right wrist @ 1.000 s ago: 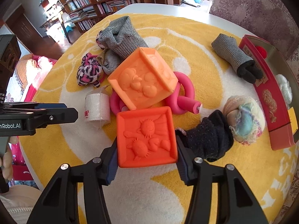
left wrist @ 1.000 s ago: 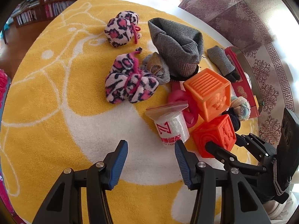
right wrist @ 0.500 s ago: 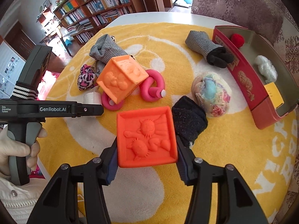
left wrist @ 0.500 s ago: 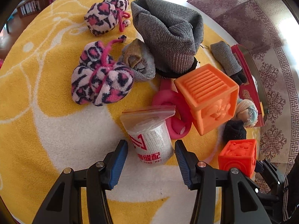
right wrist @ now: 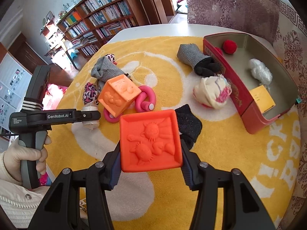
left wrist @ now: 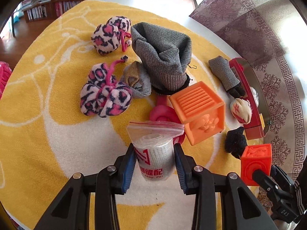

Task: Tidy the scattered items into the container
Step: 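Grasp the bagged tape roll with the left tool while the right tool grasps the orange cube, then drop the orange cube into the tin with the right tool while the left tool carries the tape roll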

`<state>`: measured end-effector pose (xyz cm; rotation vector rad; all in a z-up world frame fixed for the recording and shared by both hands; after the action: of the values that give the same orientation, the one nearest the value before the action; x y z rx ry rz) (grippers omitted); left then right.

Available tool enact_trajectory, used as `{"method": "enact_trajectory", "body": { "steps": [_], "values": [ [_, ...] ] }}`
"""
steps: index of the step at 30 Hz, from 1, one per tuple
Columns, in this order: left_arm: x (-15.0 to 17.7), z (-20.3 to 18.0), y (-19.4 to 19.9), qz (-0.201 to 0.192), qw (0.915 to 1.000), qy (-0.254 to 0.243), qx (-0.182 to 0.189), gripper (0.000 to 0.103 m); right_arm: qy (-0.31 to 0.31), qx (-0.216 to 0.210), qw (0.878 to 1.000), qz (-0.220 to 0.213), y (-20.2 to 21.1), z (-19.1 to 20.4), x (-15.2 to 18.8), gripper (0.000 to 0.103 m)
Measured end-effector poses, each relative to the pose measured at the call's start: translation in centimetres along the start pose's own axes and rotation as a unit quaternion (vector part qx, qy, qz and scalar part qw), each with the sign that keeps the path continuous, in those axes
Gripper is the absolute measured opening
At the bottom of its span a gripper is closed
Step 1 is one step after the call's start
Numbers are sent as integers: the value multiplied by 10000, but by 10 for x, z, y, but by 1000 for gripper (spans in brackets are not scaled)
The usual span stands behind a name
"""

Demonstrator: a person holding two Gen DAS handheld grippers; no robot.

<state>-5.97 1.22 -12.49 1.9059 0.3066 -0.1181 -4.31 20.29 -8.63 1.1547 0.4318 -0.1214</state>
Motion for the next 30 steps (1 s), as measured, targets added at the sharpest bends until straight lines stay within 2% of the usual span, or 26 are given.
{"method": "enact_trajectory", "body": {
  "steps": [5, 11, 19, 24, 30],
  "values": [
    [-15, -19, 5, -152, 9998, -113, 44, 40, -398, 1, 9990, -209, 11, -24, -13, 57],
    [-32, -53, 2, -187, 9989, -363, 223, 40, -804, 223, 9951, -533, 28, -63, -31, 57],
    [-47, -94, -1, -86, 9959, -732, 522, 40, -1367, 573, 9823, -1145, 62, -121, -67, 57],
    [-68, -137, -4, -166, 9912, -1096, 727, 40, -1548, 849, 9721, -1542, 77, -151, -100, 57],
    [-102, -195, -10, -333, 9832, -1468, 1035, 40, -1534, 1198, 9679, -1592, 67, -178, -118, 57]
  ]
}}
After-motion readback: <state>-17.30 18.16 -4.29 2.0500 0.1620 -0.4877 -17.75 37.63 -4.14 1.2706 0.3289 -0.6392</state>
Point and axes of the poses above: each gripper's, at about its wrist camera, not at the fingertips, and y roughly against the way its jaws point, z to its left, x to its underside, the point moved 9 cm from there along -y, roughly the way its jaws point, and after that the axes turned 5 degrees about -y, right-handed, at the moved point
